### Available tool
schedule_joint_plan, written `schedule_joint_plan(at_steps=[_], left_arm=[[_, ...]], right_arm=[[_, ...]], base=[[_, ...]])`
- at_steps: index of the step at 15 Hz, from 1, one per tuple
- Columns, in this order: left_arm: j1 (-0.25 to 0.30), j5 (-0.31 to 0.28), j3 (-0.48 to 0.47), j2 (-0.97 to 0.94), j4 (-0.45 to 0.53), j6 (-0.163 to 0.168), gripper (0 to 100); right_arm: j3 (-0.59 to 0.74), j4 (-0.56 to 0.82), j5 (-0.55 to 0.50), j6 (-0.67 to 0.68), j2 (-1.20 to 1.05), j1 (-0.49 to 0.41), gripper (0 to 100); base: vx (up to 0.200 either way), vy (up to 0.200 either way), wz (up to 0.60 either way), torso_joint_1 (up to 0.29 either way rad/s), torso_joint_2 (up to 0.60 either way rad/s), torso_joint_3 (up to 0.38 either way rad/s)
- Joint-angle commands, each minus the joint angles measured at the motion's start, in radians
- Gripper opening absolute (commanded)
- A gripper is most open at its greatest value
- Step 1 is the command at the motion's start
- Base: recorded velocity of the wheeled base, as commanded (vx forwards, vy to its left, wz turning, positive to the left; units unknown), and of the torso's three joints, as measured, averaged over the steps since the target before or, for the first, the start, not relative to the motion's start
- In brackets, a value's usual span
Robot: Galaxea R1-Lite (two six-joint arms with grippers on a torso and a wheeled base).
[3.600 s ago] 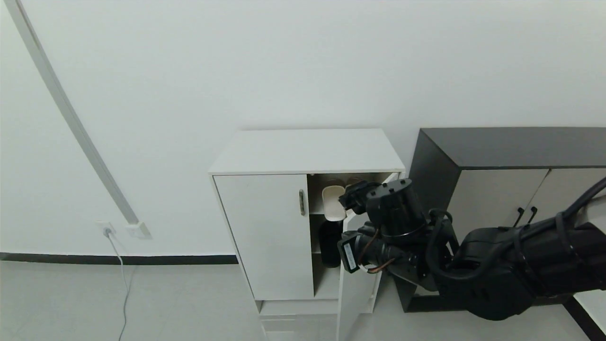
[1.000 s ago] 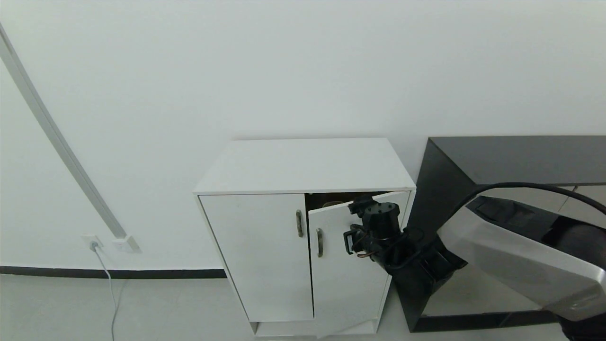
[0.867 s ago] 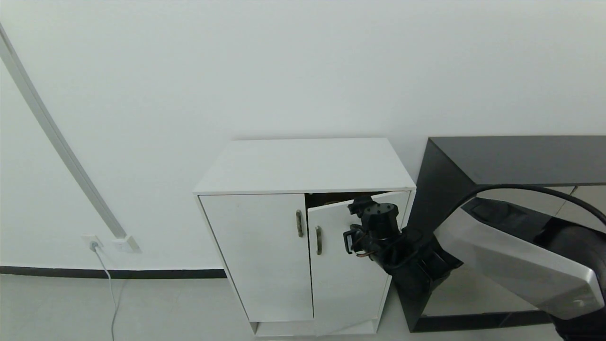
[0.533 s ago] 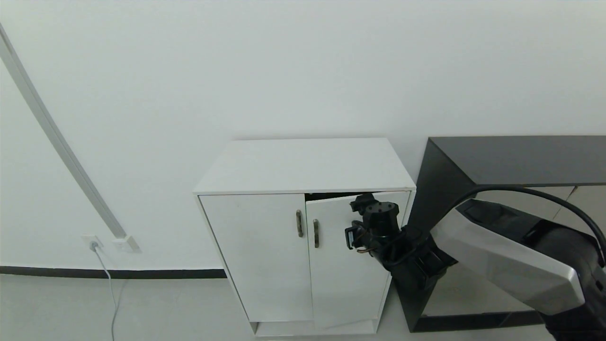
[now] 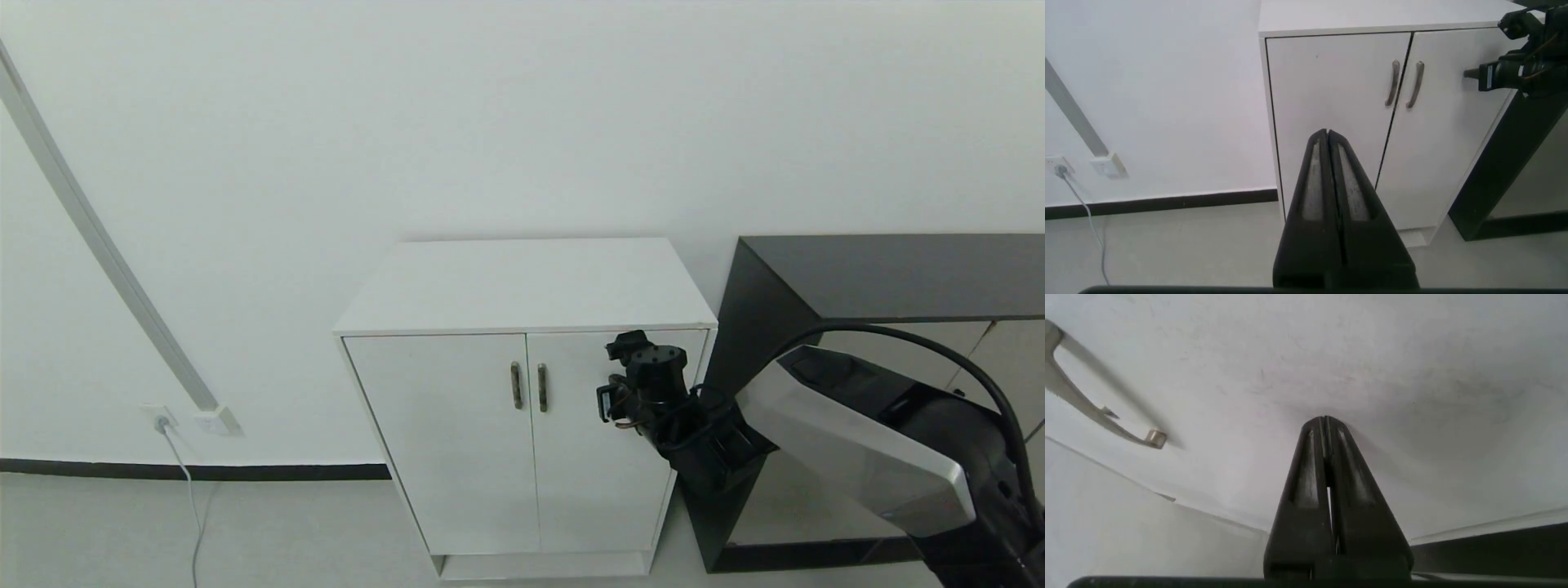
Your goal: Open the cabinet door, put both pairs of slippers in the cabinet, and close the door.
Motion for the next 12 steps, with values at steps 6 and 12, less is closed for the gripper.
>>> schedule_joint_plan(at_steps=[6,12], left_arm=[[0.001,0.0,0.0,0.0,0.0,0.0,0],[0.0,0.0,0.0,0.0,0.0,0.0,0]], right_arm=[[-0.014,-0.016,-0.003,0.0,0.013,-0.016,0],[0.152,-0.108,-0.046,0.0,-0.098,-0.024,0]], base=[[0.0,0.0,0.0,0.0,0.0,0.0],[0.0,0.0,0.0,0.0,0.0,0.0]])
